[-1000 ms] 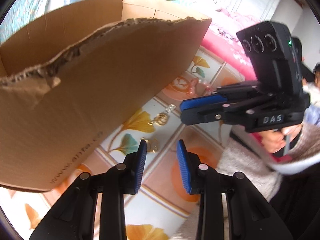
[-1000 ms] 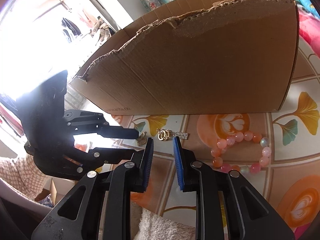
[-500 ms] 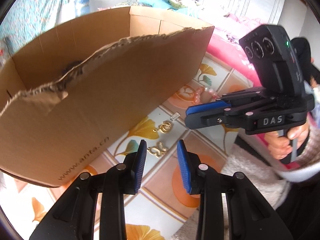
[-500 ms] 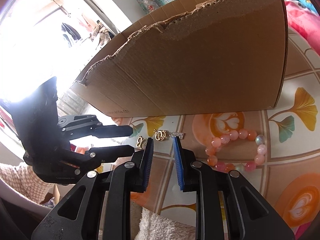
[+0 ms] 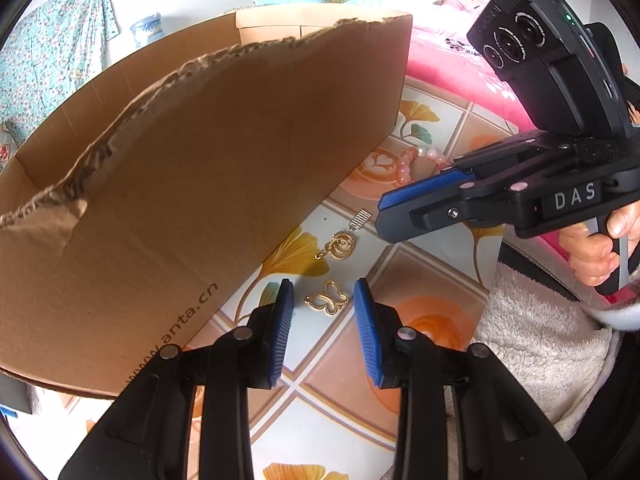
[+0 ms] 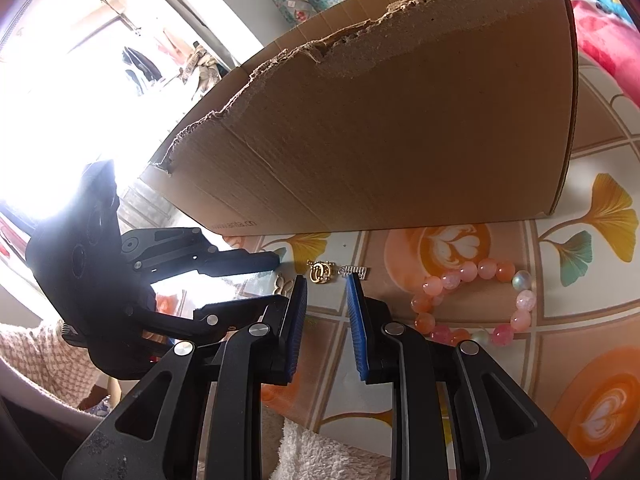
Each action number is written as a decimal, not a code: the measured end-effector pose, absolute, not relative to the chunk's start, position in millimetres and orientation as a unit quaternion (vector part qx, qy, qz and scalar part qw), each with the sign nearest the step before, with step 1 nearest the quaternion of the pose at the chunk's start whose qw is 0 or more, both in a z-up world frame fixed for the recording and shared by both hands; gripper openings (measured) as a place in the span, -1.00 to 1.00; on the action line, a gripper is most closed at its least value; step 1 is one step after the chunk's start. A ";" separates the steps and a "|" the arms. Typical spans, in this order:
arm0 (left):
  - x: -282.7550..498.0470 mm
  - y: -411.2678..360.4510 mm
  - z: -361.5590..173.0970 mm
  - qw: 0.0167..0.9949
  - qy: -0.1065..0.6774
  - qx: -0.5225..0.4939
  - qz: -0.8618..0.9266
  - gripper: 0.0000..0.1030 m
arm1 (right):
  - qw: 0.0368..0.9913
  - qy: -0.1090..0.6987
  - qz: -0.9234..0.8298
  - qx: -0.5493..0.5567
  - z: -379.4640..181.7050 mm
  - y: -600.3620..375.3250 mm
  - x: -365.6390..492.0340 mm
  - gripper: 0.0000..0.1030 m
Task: Organize jewelry
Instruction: 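Position the open right gripper around the gold double ring, then close the right gripper on the gold double ring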
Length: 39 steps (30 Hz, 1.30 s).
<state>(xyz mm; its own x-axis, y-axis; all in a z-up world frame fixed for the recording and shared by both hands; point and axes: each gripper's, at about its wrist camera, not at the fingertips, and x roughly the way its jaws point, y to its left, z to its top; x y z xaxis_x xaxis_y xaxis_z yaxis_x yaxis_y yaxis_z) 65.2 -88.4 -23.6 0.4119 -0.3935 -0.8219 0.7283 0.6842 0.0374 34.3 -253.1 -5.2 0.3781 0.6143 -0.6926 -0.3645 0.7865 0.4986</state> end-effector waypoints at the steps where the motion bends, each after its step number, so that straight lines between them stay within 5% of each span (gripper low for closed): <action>1: 64.3 -90.9 -24.1 0.815 0.418 0.202 -0.346 -0.55 | 0.820 0.471 0.299 0.133 -5.4 -253.7 34.6 -0.58; 19: 54.1 -82.8 -17.9 0.834 0.405 0.183 -0.327 -0.62 | 0.832 0.457 0.297 0.105 5.7 -248.2 28.4 -0.58; 39: 58.9 -43.4 -13.8 0.856 0.405 0.111 -0.302 -0.62 | 0.856 0.411 0.273 -0.154 -3.1 -167.1 16.6 -0.58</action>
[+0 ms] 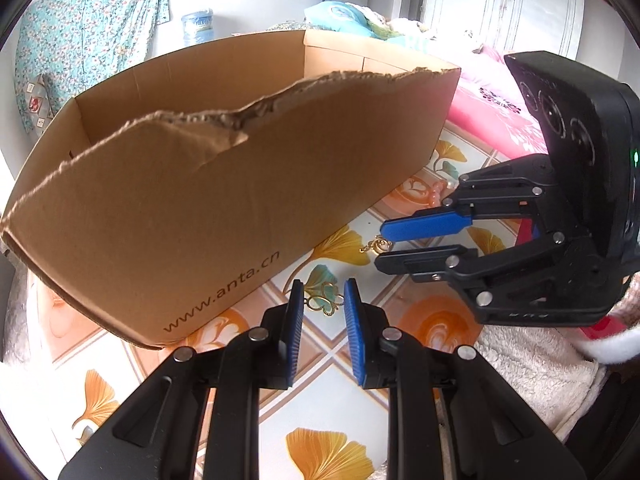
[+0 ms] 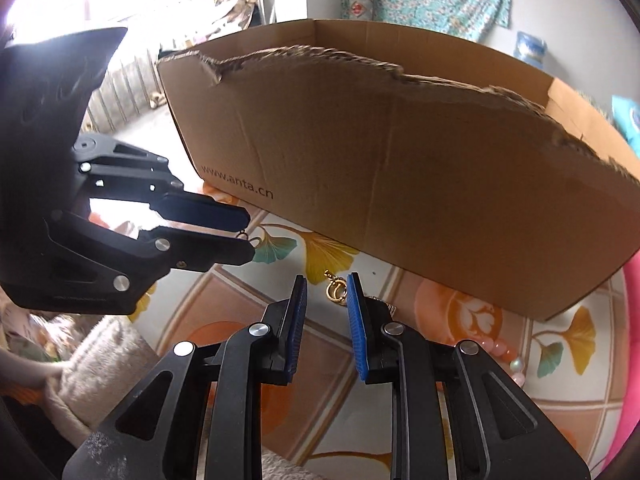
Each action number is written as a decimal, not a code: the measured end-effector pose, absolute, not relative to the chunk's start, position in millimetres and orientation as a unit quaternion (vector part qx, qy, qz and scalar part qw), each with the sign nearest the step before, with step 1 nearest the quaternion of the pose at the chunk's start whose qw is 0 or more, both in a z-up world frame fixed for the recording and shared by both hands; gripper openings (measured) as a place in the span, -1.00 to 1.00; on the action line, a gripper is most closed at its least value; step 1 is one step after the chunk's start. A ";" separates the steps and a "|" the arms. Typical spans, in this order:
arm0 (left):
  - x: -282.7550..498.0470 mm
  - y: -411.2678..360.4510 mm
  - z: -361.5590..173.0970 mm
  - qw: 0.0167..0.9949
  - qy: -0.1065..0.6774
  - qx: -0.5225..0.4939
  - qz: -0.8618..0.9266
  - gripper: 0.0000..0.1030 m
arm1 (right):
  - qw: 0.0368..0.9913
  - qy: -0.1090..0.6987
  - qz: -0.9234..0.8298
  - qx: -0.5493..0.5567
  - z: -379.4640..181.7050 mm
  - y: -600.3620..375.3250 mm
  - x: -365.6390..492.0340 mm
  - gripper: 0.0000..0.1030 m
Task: Organize jewelry
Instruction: 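Close the right gripper on the gold double ring, then lift the gold ring with the right gripper and carry it toward the box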
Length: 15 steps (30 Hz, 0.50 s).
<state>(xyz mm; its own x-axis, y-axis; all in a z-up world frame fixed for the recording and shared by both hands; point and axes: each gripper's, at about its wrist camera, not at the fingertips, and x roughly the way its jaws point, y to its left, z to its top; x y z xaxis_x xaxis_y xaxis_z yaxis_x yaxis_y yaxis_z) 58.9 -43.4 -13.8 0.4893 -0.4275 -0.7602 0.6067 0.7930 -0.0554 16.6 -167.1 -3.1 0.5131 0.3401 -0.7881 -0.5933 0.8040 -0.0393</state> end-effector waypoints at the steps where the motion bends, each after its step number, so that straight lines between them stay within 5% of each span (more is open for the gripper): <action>1: 59.1 -43.0 -14.1 0.856 0.405 0.110 -0.303 -0.62 | 0.857 0.409 0.270 -0.161 -4.1 -164.6 16.3 -0.58; 15: 59.8 -39.8 -15.1 0.858 0.402 0.104 -0.304 -0.62 | 0.855 0.408 0.260 -0.189 -3.0 -144.4 16.2 -0.83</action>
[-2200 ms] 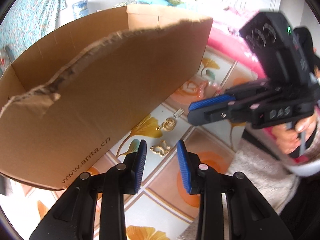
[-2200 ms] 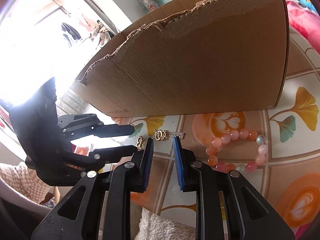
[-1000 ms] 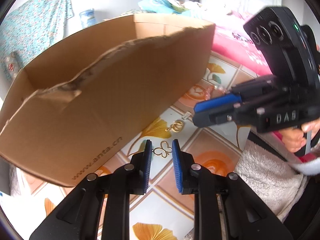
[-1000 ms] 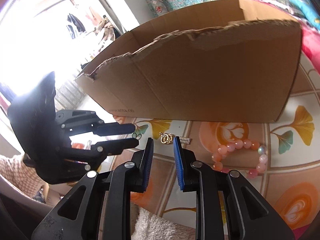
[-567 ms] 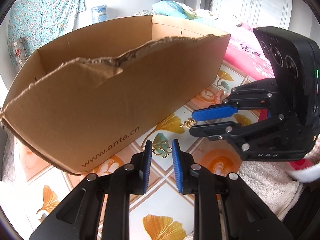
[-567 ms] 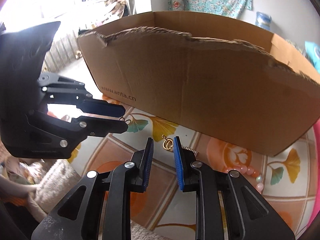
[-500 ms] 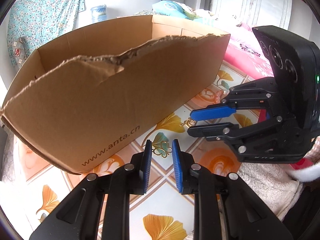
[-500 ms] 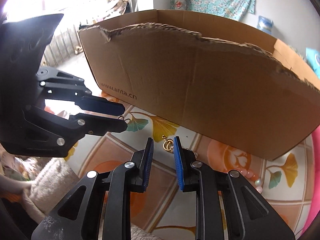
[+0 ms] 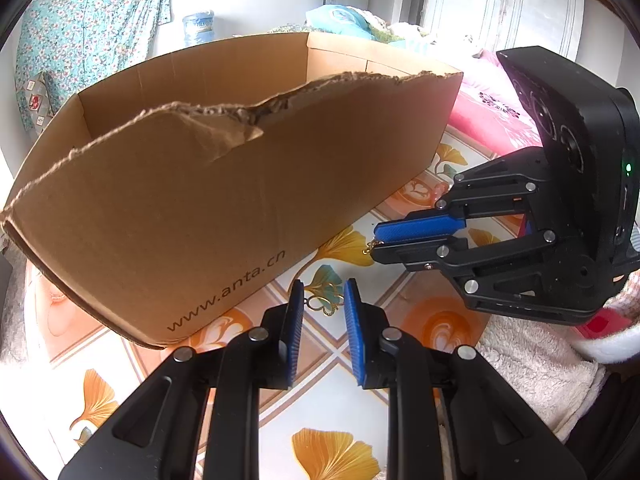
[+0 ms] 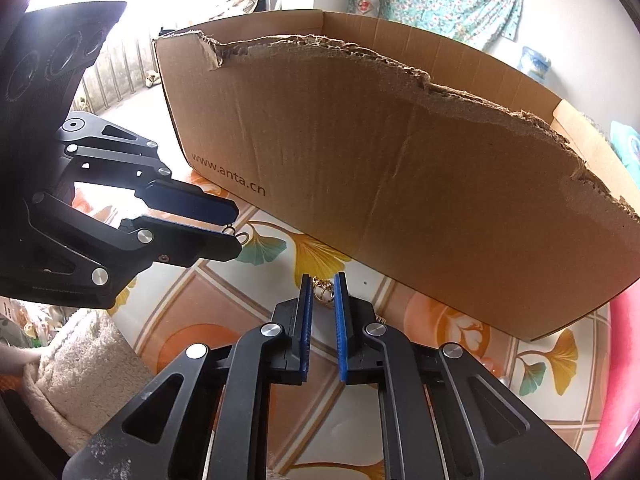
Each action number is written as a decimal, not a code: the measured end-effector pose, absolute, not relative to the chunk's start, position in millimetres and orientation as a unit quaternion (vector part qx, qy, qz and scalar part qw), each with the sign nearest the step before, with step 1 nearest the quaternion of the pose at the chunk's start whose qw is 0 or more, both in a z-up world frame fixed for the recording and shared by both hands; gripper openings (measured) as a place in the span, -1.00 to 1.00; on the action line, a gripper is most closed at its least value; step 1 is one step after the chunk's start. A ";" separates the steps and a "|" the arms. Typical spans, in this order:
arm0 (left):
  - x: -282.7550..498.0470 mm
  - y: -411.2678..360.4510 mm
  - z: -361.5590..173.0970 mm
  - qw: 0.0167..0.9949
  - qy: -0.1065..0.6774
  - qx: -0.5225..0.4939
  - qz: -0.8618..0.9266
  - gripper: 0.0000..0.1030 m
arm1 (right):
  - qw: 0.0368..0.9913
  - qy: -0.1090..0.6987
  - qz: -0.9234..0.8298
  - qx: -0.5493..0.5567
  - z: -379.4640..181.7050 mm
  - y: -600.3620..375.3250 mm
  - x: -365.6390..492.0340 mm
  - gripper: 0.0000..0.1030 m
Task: Organize jewelry
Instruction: 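Lift the gold ring with the right gripper and carry it toward the box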
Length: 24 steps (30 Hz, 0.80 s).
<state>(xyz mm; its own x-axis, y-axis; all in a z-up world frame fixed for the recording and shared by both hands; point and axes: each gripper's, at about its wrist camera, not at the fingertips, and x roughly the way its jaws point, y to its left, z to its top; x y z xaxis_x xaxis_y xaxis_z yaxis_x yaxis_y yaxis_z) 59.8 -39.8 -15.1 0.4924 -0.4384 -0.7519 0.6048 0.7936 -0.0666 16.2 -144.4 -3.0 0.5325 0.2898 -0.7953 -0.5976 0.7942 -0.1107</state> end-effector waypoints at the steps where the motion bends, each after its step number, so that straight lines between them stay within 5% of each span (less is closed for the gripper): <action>1: 59.8 -39.7 -15.1 0.858 0.401 0.103 -0.304 -0.62 | 0.855 0.408 0.259 -0.189 -3.2 -147.2 17.5 -0.83; 14: 46.3 -38.0 -2.0 0.865 0.385 0.100 -0.307 -0.62 | 0.870 0.382 0.271 -0.156 26.6 -158.9 -7.7 -0.83; 24: 20.0 -41.1 69.9 0.884 0.317 0.073 -0.335 -0.62 | 0.898 0.310 0.304 -0.068 98.4 -197.9 -27.8 -0.83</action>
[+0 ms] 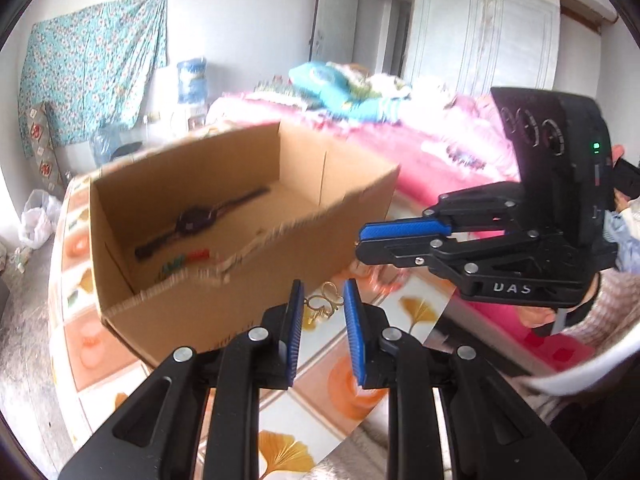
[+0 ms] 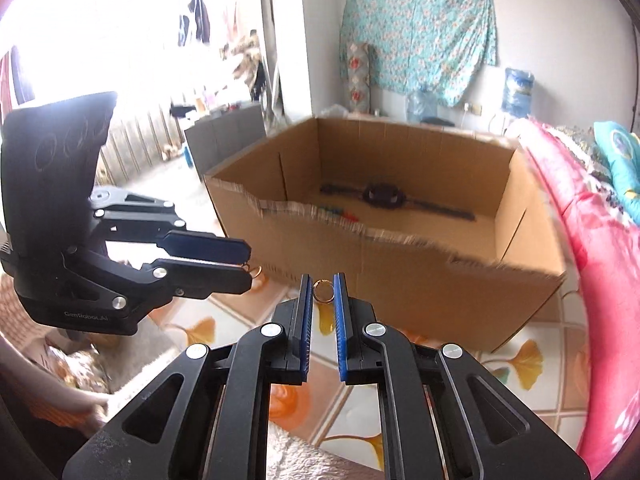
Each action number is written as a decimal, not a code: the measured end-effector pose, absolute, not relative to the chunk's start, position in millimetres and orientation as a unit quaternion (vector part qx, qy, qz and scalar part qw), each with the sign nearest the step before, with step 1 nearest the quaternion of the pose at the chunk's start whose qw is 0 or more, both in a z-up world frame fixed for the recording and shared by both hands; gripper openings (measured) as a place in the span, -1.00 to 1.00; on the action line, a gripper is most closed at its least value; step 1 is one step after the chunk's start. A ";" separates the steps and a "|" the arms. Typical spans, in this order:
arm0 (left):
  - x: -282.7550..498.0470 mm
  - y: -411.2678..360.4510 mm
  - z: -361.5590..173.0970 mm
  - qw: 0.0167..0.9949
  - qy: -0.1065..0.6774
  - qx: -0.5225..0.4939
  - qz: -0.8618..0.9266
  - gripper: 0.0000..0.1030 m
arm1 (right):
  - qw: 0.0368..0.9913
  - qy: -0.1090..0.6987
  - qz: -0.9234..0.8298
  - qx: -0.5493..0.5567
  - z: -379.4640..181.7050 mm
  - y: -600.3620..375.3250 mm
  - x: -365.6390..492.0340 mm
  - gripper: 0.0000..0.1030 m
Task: Organize jewelry
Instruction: 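Lift the gold ring with the right gripper and carry it toward the box, then lower the gold ring into the box and open the right gripper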
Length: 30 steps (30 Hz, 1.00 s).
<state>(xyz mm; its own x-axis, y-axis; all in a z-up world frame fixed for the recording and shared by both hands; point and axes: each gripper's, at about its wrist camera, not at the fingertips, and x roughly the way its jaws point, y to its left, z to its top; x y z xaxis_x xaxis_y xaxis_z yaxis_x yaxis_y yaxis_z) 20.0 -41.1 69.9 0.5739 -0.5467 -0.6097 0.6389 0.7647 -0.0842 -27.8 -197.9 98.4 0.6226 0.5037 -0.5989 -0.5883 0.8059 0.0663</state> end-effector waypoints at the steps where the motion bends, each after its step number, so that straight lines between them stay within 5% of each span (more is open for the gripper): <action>1: 21.0 -42.4 79.2 0.887 0.309 0.074 -0.334 -0.62 | 0.901 0.301 0.307 -0.064 105.9 -201.5 -25.8 -0.83; 8: 80.1 -66.2 104.8 0.892 0.338 0.088 -0.286 -0.62 | 0.895 0.311 0.314 -0.064 130.3 -210.0 32.0 -0.83; 18: 216.0 -80.7 73.7 0.828 0.497 0.087 -0.246 -0.62 | 0.846 0.443 0.278 -0.103 85.8 -189.4 119.1 -0.83; 30: 273.4 -85.5 38.9 0.772 0.590 0.030 -0.233 -0.62 | 0.832 0.467 0.284 -0.090 74.9 -194.5 145.9 -0.80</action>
<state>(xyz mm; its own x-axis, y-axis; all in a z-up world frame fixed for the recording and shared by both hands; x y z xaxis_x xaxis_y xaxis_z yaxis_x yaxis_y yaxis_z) 273.4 -85.5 38.9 0.1949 -0.3248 -0.9255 0.3962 0.8892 -0.2287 145.9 -194.5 74.9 0.4017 0.3891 -0.8290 -0.5573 0.8222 0.1159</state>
